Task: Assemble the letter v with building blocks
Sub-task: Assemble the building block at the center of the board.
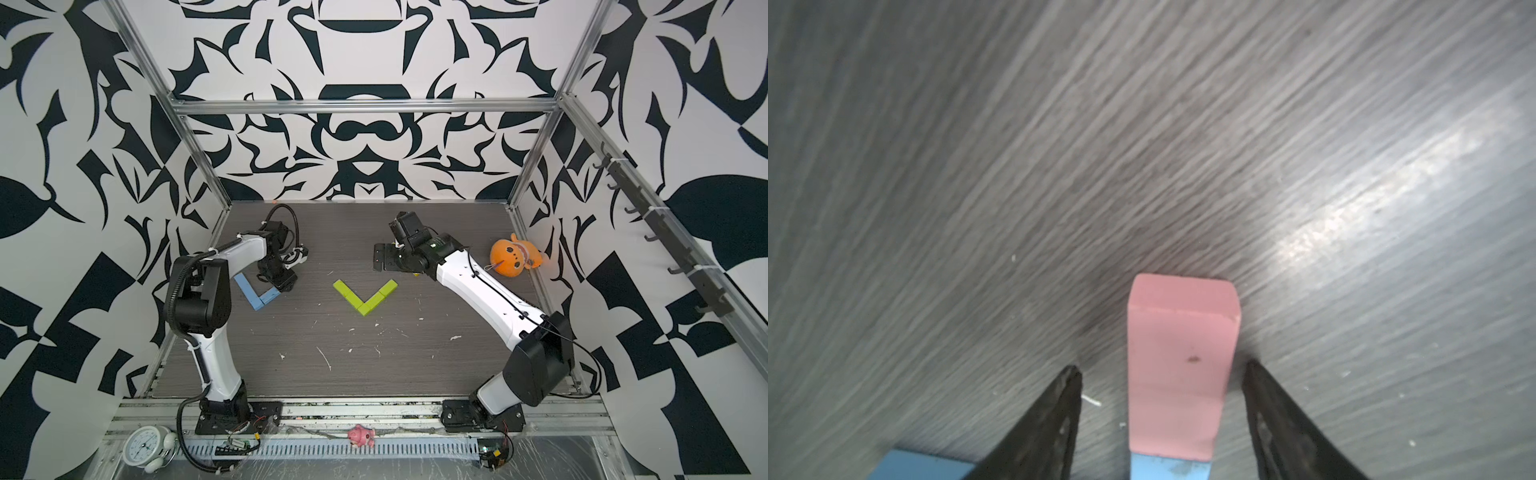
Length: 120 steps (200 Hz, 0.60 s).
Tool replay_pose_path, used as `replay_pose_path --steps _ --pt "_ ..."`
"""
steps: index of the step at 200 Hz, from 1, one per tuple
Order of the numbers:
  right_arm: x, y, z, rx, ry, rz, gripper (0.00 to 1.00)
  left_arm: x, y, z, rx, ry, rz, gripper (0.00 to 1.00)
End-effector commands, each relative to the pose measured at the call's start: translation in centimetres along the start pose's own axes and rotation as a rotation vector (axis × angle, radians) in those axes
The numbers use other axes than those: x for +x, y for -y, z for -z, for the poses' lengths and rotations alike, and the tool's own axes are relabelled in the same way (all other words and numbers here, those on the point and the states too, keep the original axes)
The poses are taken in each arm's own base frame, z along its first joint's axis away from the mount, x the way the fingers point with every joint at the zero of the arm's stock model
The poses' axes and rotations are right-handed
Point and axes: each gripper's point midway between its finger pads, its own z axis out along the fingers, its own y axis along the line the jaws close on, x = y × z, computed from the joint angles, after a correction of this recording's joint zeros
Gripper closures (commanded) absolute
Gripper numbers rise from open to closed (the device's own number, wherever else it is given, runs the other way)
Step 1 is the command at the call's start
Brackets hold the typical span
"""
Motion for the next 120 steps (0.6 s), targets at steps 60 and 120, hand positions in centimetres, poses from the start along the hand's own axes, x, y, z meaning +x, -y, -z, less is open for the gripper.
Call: replay_pose_path --steps 60,120 --pt "-0.9 -0.7 1.0 -0.025 0.04 -0.001 0.01 -2.6 -0.4 4.2 0.018 0.137 0.06 0.16" --pt "-3.9 2.5 3.1 0.122 0.117 0.121 0.01 -6.5 -2.3 16.4 -0.062 0.527 0.223 0.01"
